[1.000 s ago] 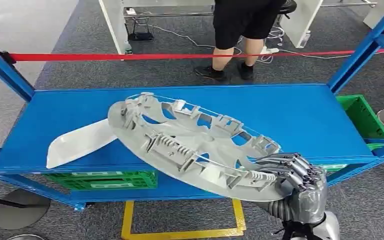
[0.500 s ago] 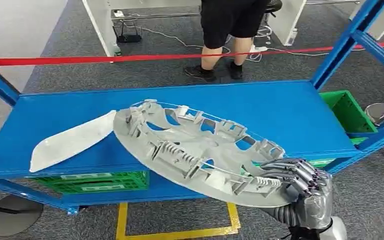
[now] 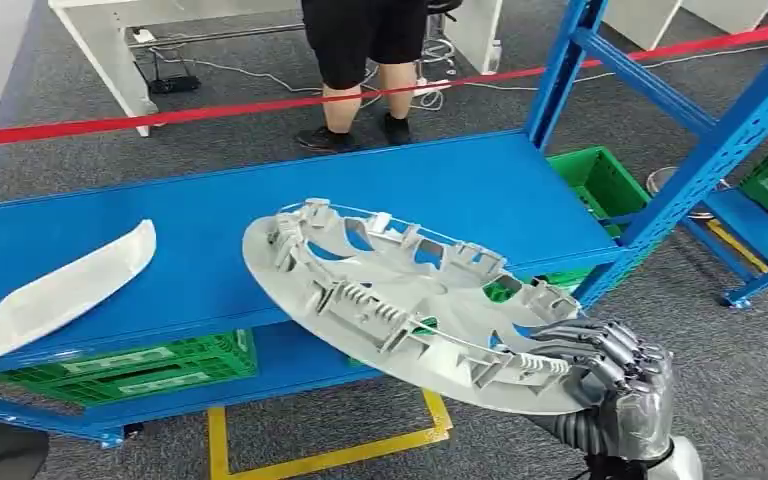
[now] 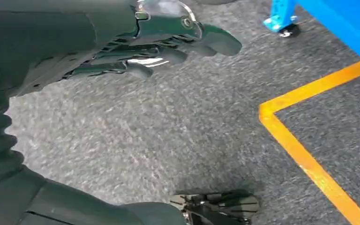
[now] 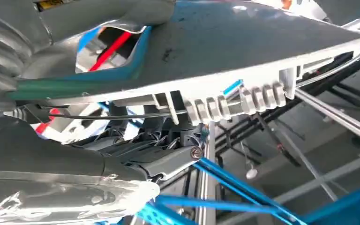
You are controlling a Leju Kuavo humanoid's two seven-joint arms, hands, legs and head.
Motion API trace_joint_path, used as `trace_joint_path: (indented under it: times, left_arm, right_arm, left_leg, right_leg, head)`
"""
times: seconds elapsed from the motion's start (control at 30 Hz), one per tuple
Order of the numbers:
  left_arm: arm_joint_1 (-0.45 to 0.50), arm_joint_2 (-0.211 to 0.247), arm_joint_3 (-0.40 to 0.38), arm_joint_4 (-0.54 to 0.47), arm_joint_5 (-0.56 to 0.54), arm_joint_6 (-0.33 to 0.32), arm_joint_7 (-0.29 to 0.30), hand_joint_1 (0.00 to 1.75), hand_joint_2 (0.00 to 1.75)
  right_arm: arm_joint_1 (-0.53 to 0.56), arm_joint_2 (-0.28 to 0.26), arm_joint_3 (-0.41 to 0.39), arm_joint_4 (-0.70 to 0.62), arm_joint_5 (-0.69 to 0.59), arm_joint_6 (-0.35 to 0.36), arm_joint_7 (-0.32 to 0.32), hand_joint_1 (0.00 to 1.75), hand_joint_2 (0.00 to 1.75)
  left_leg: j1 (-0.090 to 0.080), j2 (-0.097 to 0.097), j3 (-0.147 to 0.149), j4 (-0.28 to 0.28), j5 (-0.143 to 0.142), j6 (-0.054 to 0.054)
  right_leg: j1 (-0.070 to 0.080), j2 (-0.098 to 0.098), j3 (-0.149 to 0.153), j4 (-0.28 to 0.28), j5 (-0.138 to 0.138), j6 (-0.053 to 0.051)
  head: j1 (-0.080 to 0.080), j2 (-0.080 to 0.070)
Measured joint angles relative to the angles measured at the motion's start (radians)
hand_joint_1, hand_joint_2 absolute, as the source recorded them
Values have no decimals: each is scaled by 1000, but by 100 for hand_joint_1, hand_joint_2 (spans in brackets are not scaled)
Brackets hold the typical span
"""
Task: Take the parts from the cabinet and place them on the table.
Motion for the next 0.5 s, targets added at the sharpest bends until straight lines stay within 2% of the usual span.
trace_joint_path:
  times: [0.07, 0.1, 0.13, 0.17, 0.2, 0.23, 0.27, 0.3, 0.33, 0.37, 0.4, 0.43, 0.47, 0.5]
  left_arm:
    - [-2, 0, 0, 0, 0, 2, 7, 0, 175]
    - [-2, -3, 0, 0, -1, 5, 7, 0, 175]
    - [-6, -2, 0, 0, -1, 9, 7, 0, 175]
    - [-5, -3, 0, 0, -2, 11, 7, 0, 175]
    - [-3, -4, 0, 1, -2, 13, 7, 0, 175]
    - [-2, -4, 0, 1, -2, 16, 7, 0, 175]
    - [-1, -3, 0, 1, -3, 19, 7, 0, 175]
    - [-3, -3, 0, 1, -3, 21, 7, 0, 175]
    - [-4, -4, 0, 2, -3, 22, 7, 0, 175]
    - [-5, -4, 0, 2, -3, 23, 7, 0, 175]
    - [-5, -4, 0, 2, -3, 23, 7, 0, 175]
    - [-6, -4, 0, 2, -3, 23, 7, 0, 175]
    - [-7, -3, 0, 2, -3, 24, 7, 0, 175]
    - [-7, -3, 0, 2, -3, 25, 7, 0, 175]
  right_arm:
    - [11, 0, -8, -8, 0, 0, 0, 115, 175]
    - [16, 0, -14, -12, -2, 0, -3, 115, 175]
    - [23, 0, -19, -15, -2, 0, -6, 115, 175]
    - [25, 0, -24, -18, -4, 0, -11, 115, 175]
    - [27, 0, -27, -21, -4, 0, -14, 115, 175]
    - [30, 0, -32, -23, -4, 0, -18, 115, 175]
    - [35, 0, -38, -23, -4, 0, -21, 115, 175]
    - [40, 0, -46, -24, -3, 0, -22, 115, 175]
    - [44, 0, -51, -26, -3, 0, -22, 115, 175]
    - [45, 0, -56, -27, -3, 0, -22, 115, 175]
    - [46, 0, -60, -29, -3, 0, -22, 115, 175]
    - [46, 0, -62, -32, -3, 0, -22, 115, 175]
    - [43, 0, -64, -35, -1, 0, -23, 115, 175]
    - [45, 1, -67, -39, 1, 0, -24, 115, 175]
  left_leg:
    - [-8, 18, -3, -2, 5, 0]
    - [0, 34, -11, -13, 21, 7]
    - [3, 49, -17, -16, 32, 12]
    - [3, 60, -29, -18, 39, 21]
    - [1, 74, -37, -18, 46, 23]
    - [-1, 90, -46, -17, 54, 24]
    - [-2, 105, -55, -16, 61, 25]
    - [-2, 121, -66, -15, 69, 24]
    - [-2, 135, -74, -14, 76, 22]
    - [-2, 149, -83, -13, 82, 19]
    - [-2, 161, -90, -12, 88, 15]
    - [-4, 171, -93, -7, 93, 9]
    - [-11, 179, -97, -6, 95, 5]
    - [-14, 189, -95, -4, 100, 0]
  right_leg:
    - [-5, 18, -2, -12, 18, 16]
    - [-1, 31, -21, -18, 30, 25]
    - [2, -12, -24, -6, 7, 26]
    - [5, -58, -42, 33, -48, 29]
    - [5, -82, -55, 95, -109, 34]
    - [3, -94, -71, 173, -162, 37]
    - [1, -100, -82, 241, -189, 41]
    - [0, -103, -80, 284, -185, 45]
    - [-1, -104, -59, 279, -156, 48]
    - [-3, -107, -16, 237, -117, 50]
    - [-4, -121, 42, 164, -88, 52]
    - [-6, -156, 116, 66, -83, 55]
    - [0, -205, 175, -16, -124, 61]
    - [4, -199, 189, -41, -128, 38]
  head:
    - [0, 0]
    - [-1, 0]
    - [-1, 0]
    - [9, 0]
    - [9, 0]
    - [9, 0]
    - [9, 0]
    - [10, 0]
    - [10, 0]
    - [10, 0]
    - [10, 0]
    - [10, 0]
    - [13, 0]
    - [7, 0]
